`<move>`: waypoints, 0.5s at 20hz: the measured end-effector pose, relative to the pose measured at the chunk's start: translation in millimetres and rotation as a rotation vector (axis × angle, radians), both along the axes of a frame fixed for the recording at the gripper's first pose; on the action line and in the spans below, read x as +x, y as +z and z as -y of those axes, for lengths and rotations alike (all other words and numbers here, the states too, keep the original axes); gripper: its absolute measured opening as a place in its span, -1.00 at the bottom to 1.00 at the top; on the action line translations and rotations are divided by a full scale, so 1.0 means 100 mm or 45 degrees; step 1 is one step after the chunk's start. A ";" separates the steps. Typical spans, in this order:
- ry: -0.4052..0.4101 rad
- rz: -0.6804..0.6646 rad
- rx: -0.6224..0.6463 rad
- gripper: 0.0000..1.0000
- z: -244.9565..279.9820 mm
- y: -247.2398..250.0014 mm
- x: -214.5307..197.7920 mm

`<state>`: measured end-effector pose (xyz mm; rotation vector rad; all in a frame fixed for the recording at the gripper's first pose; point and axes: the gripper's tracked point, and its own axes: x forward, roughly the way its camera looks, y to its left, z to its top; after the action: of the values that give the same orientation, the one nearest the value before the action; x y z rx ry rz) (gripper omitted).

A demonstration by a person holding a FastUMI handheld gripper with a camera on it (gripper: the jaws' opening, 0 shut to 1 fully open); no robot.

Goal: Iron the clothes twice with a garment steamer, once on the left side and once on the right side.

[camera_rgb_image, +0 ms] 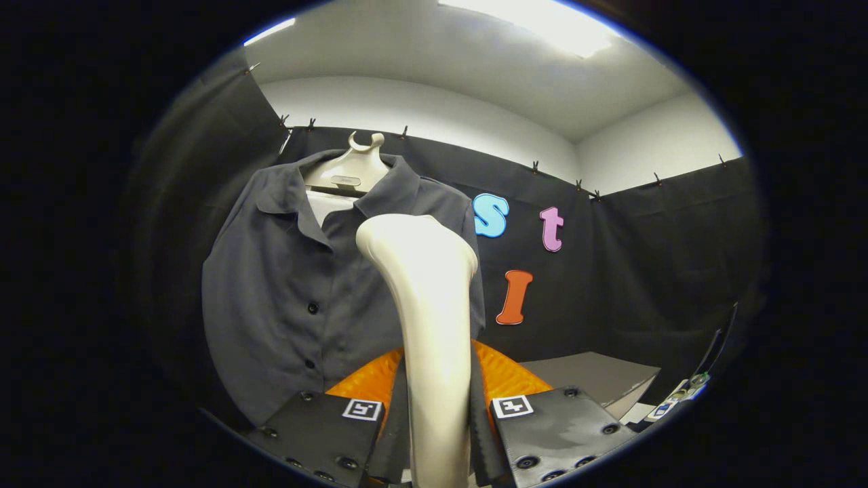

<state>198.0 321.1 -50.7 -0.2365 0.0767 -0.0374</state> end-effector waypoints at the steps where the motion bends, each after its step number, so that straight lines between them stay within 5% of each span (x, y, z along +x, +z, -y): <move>1: -0.005 -0.003 -0.002 -0.09 -0.05 -0.03 0.05; 10: -0.060 -0.048 -0.037 -0.09 -0.18 -0.25 0.48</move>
<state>245.6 338.9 -75.4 -0.2646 0.1196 -0.0809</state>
